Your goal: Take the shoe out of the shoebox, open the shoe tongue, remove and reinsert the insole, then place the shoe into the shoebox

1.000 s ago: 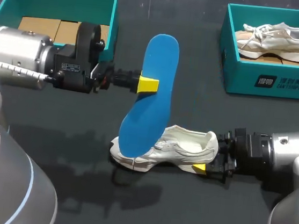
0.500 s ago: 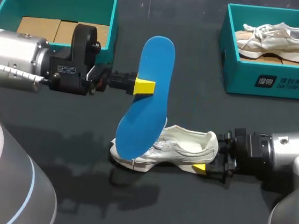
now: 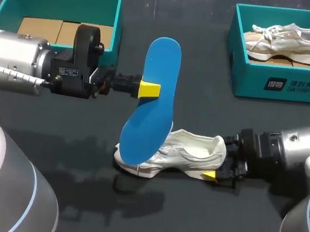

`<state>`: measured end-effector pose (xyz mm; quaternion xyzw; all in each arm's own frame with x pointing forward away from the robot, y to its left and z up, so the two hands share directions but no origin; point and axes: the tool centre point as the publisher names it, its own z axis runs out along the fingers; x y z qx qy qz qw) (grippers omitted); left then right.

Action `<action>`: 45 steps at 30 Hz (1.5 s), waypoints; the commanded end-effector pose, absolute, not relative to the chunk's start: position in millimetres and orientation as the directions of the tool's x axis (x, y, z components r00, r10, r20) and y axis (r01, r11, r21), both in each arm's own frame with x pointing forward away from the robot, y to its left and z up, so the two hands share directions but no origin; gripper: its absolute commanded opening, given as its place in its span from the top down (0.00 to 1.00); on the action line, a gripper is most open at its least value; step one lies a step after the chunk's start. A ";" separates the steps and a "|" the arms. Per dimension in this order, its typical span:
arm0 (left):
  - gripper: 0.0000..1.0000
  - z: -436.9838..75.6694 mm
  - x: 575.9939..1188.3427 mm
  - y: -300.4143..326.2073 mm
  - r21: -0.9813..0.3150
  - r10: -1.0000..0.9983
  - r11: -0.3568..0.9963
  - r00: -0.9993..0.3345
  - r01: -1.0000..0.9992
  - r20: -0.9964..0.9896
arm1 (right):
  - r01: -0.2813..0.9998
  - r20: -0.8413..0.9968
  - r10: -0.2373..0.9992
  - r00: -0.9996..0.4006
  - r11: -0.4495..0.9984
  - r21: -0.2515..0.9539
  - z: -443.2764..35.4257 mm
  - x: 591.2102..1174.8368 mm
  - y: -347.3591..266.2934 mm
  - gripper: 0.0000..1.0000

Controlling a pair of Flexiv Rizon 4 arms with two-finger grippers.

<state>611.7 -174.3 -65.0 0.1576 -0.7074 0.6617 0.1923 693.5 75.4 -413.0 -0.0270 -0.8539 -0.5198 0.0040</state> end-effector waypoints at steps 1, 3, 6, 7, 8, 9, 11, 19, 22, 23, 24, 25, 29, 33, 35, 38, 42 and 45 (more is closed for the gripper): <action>1.00 -66.1 610.2 -174.5 -0.876 0.030 0.071 -0.877 -0.477 0.480 | 0.064 0.067 0.015 -0.998 0.565 0.823 -397.3 689.1 58.9 0.00; 1.00 -66.1 610.2 -174.5 -0.876 0.030 0.071 -0.877 -0.477 0.480 | 0.064 0.081 -0.001 -0.997 0.603 0.795 -392.3 686.6 50.8 0.00; 1.00 -66.1 610.2 -174.5 -0.876 0.030 0.071 -0.877 -0.477 0.480 | 0.055 0.097 -0.026 -0.995 0.672 0.739 -384.9 682.6 38.6 0.00; 1.00 -66.1 610.2 -174.5 -0.876 0.030 0.071 -0.877 -0.477 0.480 | 0.053 0.102 -0.030 -0.994 0.695 0.717 -382.3 681.2 33.7 0.00; 1.00 -66.1 610.2 -174.5 -0.876 0.030 0.071 -0.877 -0.477 0.480 | 0.051 0.106 -0.033 -0.994 0.714 0.698 -379.6 680.1 29.5 0.00; 1.00 -66.1 610.2 -174.5 -0.876 0.030 0.071 -0.877 -0.477 0.480 | 0.055 0.110 -0.026 -0.994 0.742 0.668 -376.8 678.9 24.4 0.00; 1.00 -66.1 610.2 -174.5 -0.876 0.030 0.071 -0.877 -0.477 0.480 | 0.055 0.111 -0.020 -0.994 0.777 0.627 -371.7 676.8 15.3 0.00; 1.00 -66.1 610.2 -174.5 -0.876 0.030 0.071 -0.877 -0.477 0.480 | 0.044 0.082 0.006 -0.997 0.884 0.465 -350.2 671.2 -6.7 0.00; 1.00 -66.1 610.2 -174.5 -0.876 0.030 0.071 -0.877 -0.477 0.480 | 0.039 0.068 0.013 -0.998 0.913 0.407 -343.2 670.2 -9.5 0.00; 1.00 -66.1 610.2 -174.5 -0.876 0.030 0.071 -0.877 -0.477 0.480 | 0.038 0.065 0.013 -0.998 0.918 0.394 -341.0 669.9 -9.7 0.00; 1.00 -66.1 610.2 -174.5 -0.876 0.030 0.071 -0.877 -0.477 0.480 | 0.033 0.065 0.008 -0.998 0.923 0.384 -338.7 669.7 -9.3 0.00; 1.00 -66.1 610.2 -174.5 -0.876 0.030 0.071 -0.877 -0.477 0.480 | 0.033 0.066 0.010 -0.998 0.933 0.359 -337.0 669.5 -9.0 0.00; 1.00 -66.1 610.2 -174.5 -0.876 0.030 0.071 -0.877 -0.477 0.480 | 0.026 0.058 0.010 -0.998 0.956 0.294 -328.9 668.9 -4.1 0.00; 1.00 -66.1 610.2 -174.5 -0.876 0.030 0.071 -0.877 -0.477 0.480 | 0.024 0.054 0.011 -0.998 0.967 0.253 -323.8 668.3 2.3 0.00; 1.00 -66.1 610.2 -174.5 -0.876 0.030 0.071 -0.877 -0.477 0.480 | 0.022 0.052 0.010 -0.999 0.970 0.243 -323.3 668.8 4.4 0.00; 1.00 -66.1 610.2 -174.5 -0.876 0.030 0.071 -0.877 -0.477 0.480 | 0.017 0.044 0.007 -0.999 0.974 0.226 -321.8 669.0 9.9 0.00; 1.00 -66.1 610.2 -174.5 -0.876 0.030 0.071 -0.877 -0.477 0.480 | 0.008 0.027 0.002 -1.000 0.975 0.224 -318.8 668.7 14.1 0.00; 1.00 -66.1 610.2 -174.5 -0.876 0.030 0.071 -0.877 -0.477 0.480 | 0.002 0.019 -0.002 -1.000 0.974 0.225 -317.8 669.9 17.3 0.00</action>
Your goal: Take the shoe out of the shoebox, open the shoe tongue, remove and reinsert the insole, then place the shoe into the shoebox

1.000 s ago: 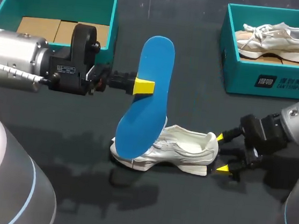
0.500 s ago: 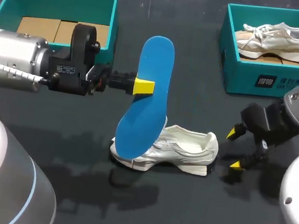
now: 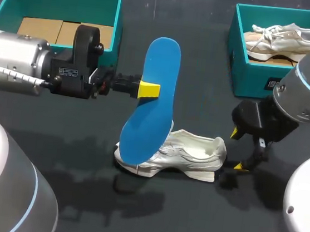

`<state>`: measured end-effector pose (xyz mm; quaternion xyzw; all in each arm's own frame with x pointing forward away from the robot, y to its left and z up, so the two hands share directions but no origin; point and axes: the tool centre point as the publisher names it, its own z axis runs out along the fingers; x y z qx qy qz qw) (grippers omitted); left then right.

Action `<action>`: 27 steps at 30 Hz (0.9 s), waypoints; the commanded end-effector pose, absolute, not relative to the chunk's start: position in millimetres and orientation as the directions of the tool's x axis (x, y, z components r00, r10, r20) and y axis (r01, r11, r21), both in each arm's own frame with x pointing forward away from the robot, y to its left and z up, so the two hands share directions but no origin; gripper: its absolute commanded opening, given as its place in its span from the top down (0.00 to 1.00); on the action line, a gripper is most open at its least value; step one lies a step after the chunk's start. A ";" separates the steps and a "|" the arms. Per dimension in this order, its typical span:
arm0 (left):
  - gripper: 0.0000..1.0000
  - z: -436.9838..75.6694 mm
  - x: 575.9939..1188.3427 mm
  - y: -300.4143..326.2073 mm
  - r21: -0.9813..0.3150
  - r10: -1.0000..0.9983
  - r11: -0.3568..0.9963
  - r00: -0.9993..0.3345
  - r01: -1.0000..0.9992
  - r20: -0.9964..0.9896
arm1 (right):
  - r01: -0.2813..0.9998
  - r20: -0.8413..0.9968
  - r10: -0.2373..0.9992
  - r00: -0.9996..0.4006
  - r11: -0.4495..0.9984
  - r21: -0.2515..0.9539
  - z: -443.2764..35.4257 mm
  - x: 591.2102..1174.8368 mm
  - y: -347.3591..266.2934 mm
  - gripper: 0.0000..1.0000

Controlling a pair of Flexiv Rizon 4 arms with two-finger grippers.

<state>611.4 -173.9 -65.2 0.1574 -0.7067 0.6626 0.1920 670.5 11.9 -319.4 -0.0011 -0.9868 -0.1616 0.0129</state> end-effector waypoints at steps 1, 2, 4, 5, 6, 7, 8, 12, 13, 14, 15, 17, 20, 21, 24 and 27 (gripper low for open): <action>1.00 -66.1 610.2 -174.5 -0.876 0.030 0.071 -0.877 -0.477 0.480 | 0.001 0.019 -0.003 -1.000 0.974 0.226 -317.6 670.1 18.4 0.00; 1.00 -66.1 610.2 -174.5 -0.876 0.030 0.071 -0.877 -0.477 0.480 | -0.001 0.015 -0.005 -1.000 0.974 0.226 -317.2 670.5 20.2 0.00; 1.00 -66.1 610.2 -174.5 -0.876 0.030 0.071 -0.877 -0.477 0.480 | -0.007 0.009 -0.009 -1.000 0.975 0.224 -316.5 670.9 23.3 0.00; 1.00 -66.1 610.2 -174.5 -0.876 0.030 0.071 -0.877 -0.477 0.480 | -0.008 0.007 -0.010 -1.000 0.975 0.224 -316.1 671.2 24.2 0.00; 1.00 -66.1 610.2 -174.5 -0.876 0.030 0.071 -0.877 -0.477 0.480 | -0.010 0.006 -0.012 -1.000 0.975 0.224 -315.9 671.5 25.3 0.00; 1.00 -66.1 610.2 -174.5 -0.876 0.030 0.071 -0.877 -0.477 0.480 | -0.013 0.005 -0.014 -1.000 0.975 0.223 -315.7 672.1 26.6 0.00; 1.00 -66.1 610.2 -174.5 -0.876 0.030 0.071 -0.877 -0.477 0.480 | -0.015 0.004 -0.016 -1.000 0.975 0.223 -315.3 672.8 27.7 0.00; 1.00 -66.1 610.2 -174.5 -0.876 0.030 0.071 -0.877 -0.477 0.480 | -0.025 -0.001 -0.026 -1.000 0.975 0.220 -312.5 676.3 32.1 0.00; 1.00 -66.1 610.2 -174.5 -0.876 0.030 0.071 -0.877 -0.477 0.480 | -0.029 -0.004 -0.029 -1.000 0.975 0.219 -311.1 677.7 33.4 0.00; 1.00 -66.1 610.2 -174.5 -0.876 0.030 0.071 -0.877 -0.477 0.480 | -0.033 -0.007 -0.032 -0.999 0.975 0.218 -309.6 679.4 34.9 0.00; 1.00 -66.1 610.2 -174.5 -0.876 0.030 0.071 -0.877 -0.477 0.480 | -0.038 -0.011 -0.037 -0.999 0.976 0.216 -307.9 681.0 36.8 0.00; 1.00 -66.1 610.2 -174.5 -0.876 0.030 0.071 -0.877 -0.477 0.480 | -0.048 -0.015 -0.046 -0.999 0.976 0.211 -304.6 684.5 40.4 0.00; 1.00 -66.1 610.2 -174.5 -0.876 0.030 0.071 -0.877 -0.477 0.480 | -0.064 -0.021 -0.061 -0.998 0.977 0.204 -299.5 690.2 45.8 0.00; 1.00 -66.1 610.2 -174.5 -0.876 0.030 0.071 -0.877 -0.477 0.480 | -0.071 -0.024 -0.067 -0.997 0.977 0.202 -297.8 693.1 48.5 0.00; 1.00 -66.1 610.2 -174.5 -0.876 0.030 0.071 -0.877 -0.477 0.480 | -0.087 -0.029 -0.083 -0.996 0.976 0.199 -294.8 700.8 56.6 0.00; 1.00 -66.1 610.2 -174.5 -0.876 0.030 0.071 -0.877 -0.477 0.480 | -0.102 -0.030 -0.098 -0.995 0.975 0.199 -294.9 708.3 65.6 0.00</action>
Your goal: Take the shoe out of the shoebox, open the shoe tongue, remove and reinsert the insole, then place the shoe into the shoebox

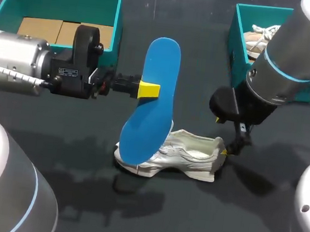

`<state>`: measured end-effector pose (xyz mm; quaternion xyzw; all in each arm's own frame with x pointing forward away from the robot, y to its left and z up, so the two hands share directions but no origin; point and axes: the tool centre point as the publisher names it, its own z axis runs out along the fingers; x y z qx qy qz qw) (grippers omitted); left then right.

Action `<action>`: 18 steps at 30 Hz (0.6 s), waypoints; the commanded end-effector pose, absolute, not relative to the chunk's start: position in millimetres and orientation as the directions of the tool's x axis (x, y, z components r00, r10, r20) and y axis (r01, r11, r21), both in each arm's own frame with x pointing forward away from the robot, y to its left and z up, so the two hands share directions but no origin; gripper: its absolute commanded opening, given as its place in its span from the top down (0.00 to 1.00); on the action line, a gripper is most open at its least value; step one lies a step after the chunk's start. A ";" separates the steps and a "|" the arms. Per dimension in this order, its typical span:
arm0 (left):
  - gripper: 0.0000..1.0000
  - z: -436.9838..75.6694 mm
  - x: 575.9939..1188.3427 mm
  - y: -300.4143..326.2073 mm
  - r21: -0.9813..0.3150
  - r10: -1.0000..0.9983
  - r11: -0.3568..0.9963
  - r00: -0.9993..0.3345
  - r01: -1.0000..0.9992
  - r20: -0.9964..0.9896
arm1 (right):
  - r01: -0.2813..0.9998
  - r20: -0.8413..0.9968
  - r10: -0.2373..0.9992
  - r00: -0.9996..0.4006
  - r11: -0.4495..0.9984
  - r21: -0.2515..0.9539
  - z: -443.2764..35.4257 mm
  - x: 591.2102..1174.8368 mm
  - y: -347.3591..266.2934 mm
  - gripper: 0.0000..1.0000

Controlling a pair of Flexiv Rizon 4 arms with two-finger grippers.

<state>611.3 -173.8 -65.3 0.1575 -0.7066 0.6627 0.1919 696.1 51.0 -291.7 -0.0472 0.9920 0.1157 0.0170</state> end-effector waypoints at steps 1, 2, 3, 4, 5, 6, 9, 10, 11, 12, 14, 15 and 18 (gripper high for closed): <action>1.00 -66.1 610.2 -174.5 -0.876 0.030 0.071 -0.877 -0.477 0.480 | -0.104 -0.030 -0.100 -0.995 0.974 0.199 -295.2 710.9 68.2 0.00; 1.00 -66.1 610.2 -174.5 -0.876 0.030 0.071 -0.877 -0.477 0.480 | -0.106 -0.031 -0.102 -0.994 0.974 0.200 -295.5 713.2 70.7 0.00; 1.00 -66.1 610.2 -174.5 -0.876 0.030 0.071 -0.877 -0.477 0.480 | -0.109 -0.032 -0.105 -0.994 0.974 0.201 -295.8 715.6 73.5 0.00; 1.00 -66.1 610.2 -174.5 -0.876 0.030 0.071 -0.877 -0.477 0.480 | -0.111 -0.033 -0.106 -0.994 0.973 0.202 -296.4 717.8 76.1 0.00; 1.00 -66.1 610.2 -174.5 -0.876 0.030 0.071 -0.877 -0.477 0.480 | -0.112 -0.034 -0.107 -0.994 0.973 0.201 -297.3 720.0 78.4 0.00; 1.00 -66.1 610.2 -174.5 -0.876 0.030 0.071 -0.877 -0.477 0.480 | -0.113 -0.037 -0.107 -0.994 0.974 0.199 -298.3 722.2 81.1 0.00; 1.00 -66.1 610.2 -174.5 -0.876 0.030 0.071 -0.877 -0.477 0.480 | -0.117 -0.042 -0.111 -0.993 0.974 0.196 -303.2 728.6 91.8 0.00; 1.00 -66.1 610.2 -174.5 -0.876 0.030 0.071 -0.877 -0.477 0.480 | -0.118 -0.042 -0.112 -0.993 0.973 0.196 -304.9 730.0 94.9 0.00; 1.00 -66.1 610.2 -174.5 -0.876 0.030 0.071 -0.877 -0.477 0.480 | -0.120 -0.042 -0.114 -0.993 0.973 0.195 -307.4 731.6 98.4 0.00; 1.00 -66.1 610.2 -174.5 -0.876 0.030 0.071 -0.877 -0.477 0.480 | -0.125 -0.037 -0.120 -0.992 0.973 0.194 -310.0 732.6 101.9 0.00; 1.00 -66.1 610.2 -174.5 -0.876 0.030 0.071 -0.877 -0.477 0.480 | -0.130 -0.032 -0.127 -0.991 0.973 0.192 -314.9 734.3 108.1 0.00; 1.00 -66.1 610.2 -174.5 -0.876 0.030 0.071 -0.877 -0.477 0.480 | -0.131 -0.030 -0.128 -0.991 0.973 0.190 -317.3 735.2 110.8 0.00; 1.00 -66.1 610.2 -174.5 -0.876 0.030 0.071 -0.877 -0.477 0.480 | -0.138 -0.024 -0.136 -0.990 0.973 0.186 -323.6 737.9 117.6 0.00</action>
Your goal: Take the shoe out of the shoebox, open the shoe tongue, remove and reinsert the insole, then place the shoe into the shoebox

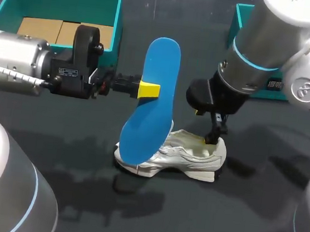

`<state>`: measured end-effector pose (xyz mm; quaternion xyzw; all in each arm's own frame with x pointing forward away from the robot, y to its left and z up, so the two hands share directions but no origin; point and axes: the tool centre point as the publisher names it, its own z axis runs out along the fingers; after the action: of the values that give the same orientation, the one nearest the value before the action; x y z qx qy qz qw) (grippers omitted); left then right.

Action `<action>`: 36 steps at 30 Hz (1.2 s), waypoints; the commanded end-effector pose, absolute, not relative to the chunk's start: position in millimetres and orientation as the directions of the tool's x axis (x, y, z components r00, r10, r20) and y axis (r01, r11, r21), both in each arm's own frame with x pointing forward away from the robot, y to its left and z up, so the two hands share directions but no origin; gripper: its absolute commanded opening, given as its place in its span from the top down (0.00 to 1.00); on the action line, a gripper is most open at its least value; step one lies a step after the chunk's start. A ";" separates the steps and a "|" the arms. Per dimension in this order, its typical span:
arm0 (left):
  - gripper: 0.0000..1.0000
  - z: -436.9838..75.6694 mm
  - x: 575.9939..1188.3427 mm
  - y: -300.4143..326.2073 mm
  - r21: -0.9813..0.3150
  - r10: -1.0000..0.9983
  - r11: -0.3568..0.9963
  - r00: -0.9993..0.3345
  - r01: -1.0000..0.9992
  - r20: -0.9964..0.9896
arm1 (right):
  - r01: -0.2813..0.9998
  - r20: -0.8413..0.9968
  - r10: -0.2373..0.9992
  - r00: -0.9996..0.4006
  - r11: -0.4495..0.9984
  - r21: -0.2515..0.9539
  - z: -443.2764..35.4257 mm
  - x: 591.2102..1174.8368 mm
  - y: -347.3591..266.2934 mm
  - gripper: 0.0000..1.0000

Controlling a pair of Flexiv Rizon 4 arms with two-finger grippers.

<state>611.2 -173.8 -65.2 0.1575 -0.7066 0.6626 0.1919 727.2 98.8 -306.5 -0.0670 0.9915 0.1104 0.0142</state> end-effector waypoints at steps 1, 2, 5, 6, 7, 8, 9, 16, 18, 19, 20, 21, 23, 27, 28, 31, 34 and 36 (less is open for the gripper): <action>1.00 -66.1 610.2 -174.5 -0.876 0.030 0.071 -0.877 -0.477 0.480 | -0.138 -0.022 -0.137 -0.990 0.973 0.185 -325.5 738.7 120.0 0.00; 1.00 -66.1 610.2 -174.5 -0.876 0.030 0.071 -0.877 -0.477 0.480 | -0.140 -0.018 -0.139 -0.990 0.972 0.187 -327.2 739.2 122.3 0.00; 1.00 -66.1 610.2 -174.5 -0.876 0.030 0.071 -0.877 -0.477 0.480 | -0.138 -0.010 -0.139 -0.990 0.974 0.179 -331.5 739.4 128.0 0.00; 1.00 -66.1 610.2 -174.5 -0.876 0.030 0.071 -0.877 -0.477 0.480 | -0.133 -0.006 -0.134 -0.991 0.977 0.167 -332.8 738.9 129.6 0.00; 1.00 -66.1 610.2 -174.5 -0.876 0.030 0.071 -0.877 -0.477 0.480 | -0.129 -0.005 -0.130 -0.992 0.979 0.161 -334.2 738.4 130.7 0.00; 1.00 -66.1 610.2 -174.5 -0.876 0.030 0.071 -0.877 -0.477 0.480 | -0.127 -0.003 -0.128 -0.992 0.979 0.159 -335.7 738.0 131.7 0.00; 1.00 -66.1 610.2 -174.5 -0.876 0.030 0.071 -0.877 -0.477 0.480 | -0.123 0.001 -0.124 -0.992 0.980 0.156 -337.3 737.3 132.4 0.00; 1.00 -66.1 610.2 -174.5 -0.876 0.030 0.071 -0.877 -0.477 0.480 | -0.107 0.014 -0.111 -0.994 0.982 0.159 -353.2 736.6 136.6 0.00; 1.00 -66.1 610.2 -174.5 -0.876 0.030 0.071 -0.877 -0.477 0.480 | -0.107 0.018 -0.111 -0.994 0.982 0.155 -357.6 737.9 138.0 0.00; 1.00 -66.1 610.2 -174.5 -0.876 0.030 0.071 -0.877 -0.477 0.480 | -0.104 0.023 -0.108 -0.994 0.983 0.153 -359.6 739.0 138.5 0.00; 1.00 -66.1 610.2 -174.5 -0.876 0.030 0.071 -0.877 -0.477 0.480 | -0.101 0.025 -0.106 -0.994 0.984 0.148 -361.5 739.8 138.6 0.00; 1.00 -66.1 610.2 -174.5 -0.876 0.030 0.071 -0.877 -0.477 0.480 | -0.100 0.025 -0.104 -0.994 0.984 0.148 -362.9 740.5 138.7 0.00; 1.00 -66.1 610.2 -174.5 -0.876 0.030 0.071 -0.877 -0.477 0.480 | -0.089 0.031 -0.094 -0.995 0.987 0.135 -366.3 742.0 138.1 0.00; 1.00 -66.1 610.2 -174.5 -0.876 0.030 0.071 -0.877 -0.477 0.480 | -0.085 0.038 -0.090 -0.995 0.989 0.118 -368.8 742.2 138.0 0.00; 1.00 -66.1 610.2 -174.5 -0.876 0.030 0.071 -0.877 -0.477 0.480 | -0.086 0.039 -0.091 -0.995 0.989 0.119 -369.3 742.1 138.0 0.00; 1.00 -66.1 610.2 -174.5 -0.876 0.030 0.071 -0.877 -0.477 0.480 | -0.084 0.043 -0.089 -0.995 0.991 0.105 -370.6 741.4 138.5 0.13; 1.00 -66.1 610.2 -174.5 -0.876 0.030 0.071 -0.877 -0.477 0.480 | -0.084 0.044 -0.089 -0.995 0.992 0.099 -371.8 739.9 140.9 0.32; 1.00 -66.1 610.2 -174.5 -0.876 0.030 0.071 -0.877 -0.477 0.480 | -0.084 0.044 -0.089 -0.995 0.991 0.101 -372.0 738.3 141.8 0.43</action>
<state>611.3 -173.5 -65.1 0.1575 -0.7068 0.6624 0.1920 739.4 137.2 -369.7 -0.0440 0.9973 0.0535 -0.0253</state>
